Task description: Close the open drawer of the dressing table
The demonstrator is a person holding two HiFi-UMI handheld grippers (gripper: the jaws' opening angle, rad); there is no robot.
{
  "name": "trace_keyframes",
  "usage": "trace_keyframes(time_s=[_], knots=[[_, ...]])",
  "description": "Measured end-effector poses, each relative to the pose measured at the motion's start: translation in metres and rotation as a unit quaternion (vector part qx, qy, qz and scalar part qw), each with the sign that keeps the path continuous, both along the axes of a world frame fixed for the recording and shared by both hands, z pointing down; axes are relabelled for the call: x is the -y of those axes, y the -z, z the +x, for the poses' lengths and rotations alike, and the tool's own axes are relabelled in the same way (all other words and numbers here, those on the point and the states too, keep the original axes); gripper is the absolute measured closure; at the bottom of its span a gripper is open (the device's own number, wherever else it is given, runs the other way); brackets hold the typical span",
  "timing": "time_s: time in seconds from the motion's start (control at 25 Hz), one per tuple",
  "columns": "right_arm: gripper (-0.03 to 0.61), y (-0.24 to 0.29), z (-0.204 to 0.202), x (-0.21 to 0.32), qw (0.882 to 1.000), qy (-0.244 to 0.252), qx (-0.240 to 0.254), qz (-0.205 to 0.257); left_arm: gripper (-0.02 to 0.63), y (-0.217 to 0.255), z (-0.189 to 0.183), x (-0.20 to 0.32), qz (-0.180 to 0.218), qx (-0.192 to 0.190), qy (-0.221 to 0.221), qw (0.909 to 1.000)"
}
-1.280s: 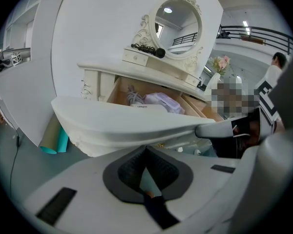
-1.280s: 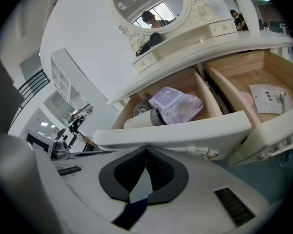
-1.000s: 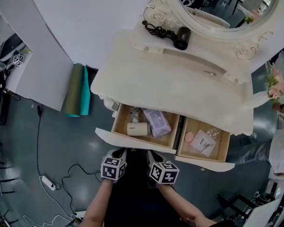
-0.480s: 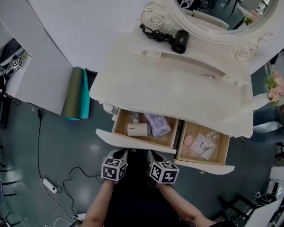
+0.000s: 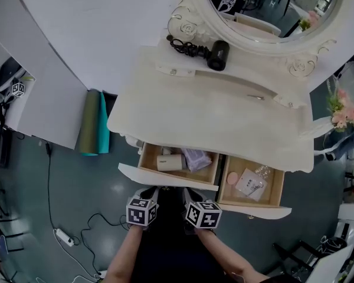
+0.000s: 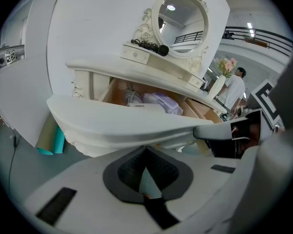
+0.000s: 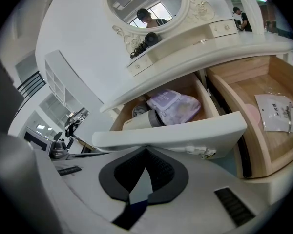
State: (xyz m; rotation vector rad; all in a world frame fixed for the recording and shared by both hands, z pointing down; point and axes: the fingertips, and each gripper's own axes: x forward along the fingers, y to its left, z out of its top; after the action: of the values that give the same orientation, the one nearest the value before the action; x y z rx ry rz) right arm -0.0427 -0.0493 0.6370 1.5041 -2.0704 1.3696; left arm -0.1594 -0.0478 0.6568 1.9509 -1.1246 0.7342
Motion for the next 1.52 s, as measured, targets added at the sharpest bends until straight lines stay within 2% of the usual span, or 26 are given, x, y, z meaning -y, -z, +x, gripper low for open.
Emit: trace_keyframes(time_s=[0.84,1.52], knots=[[0.558,0.000,0.016,0.056,0.999,-0.048,-0.008,-0.001,0.615,0.000,0.015,0.055,-0.008,-0.017,-0.039,0.9991],[0.558,0.002,0.028,0.097,0.997,-0.074,-0.009,0.009,0.617,-0.001,0.025,0.096,-0.011,-0.028,-0.046,0.9985]])
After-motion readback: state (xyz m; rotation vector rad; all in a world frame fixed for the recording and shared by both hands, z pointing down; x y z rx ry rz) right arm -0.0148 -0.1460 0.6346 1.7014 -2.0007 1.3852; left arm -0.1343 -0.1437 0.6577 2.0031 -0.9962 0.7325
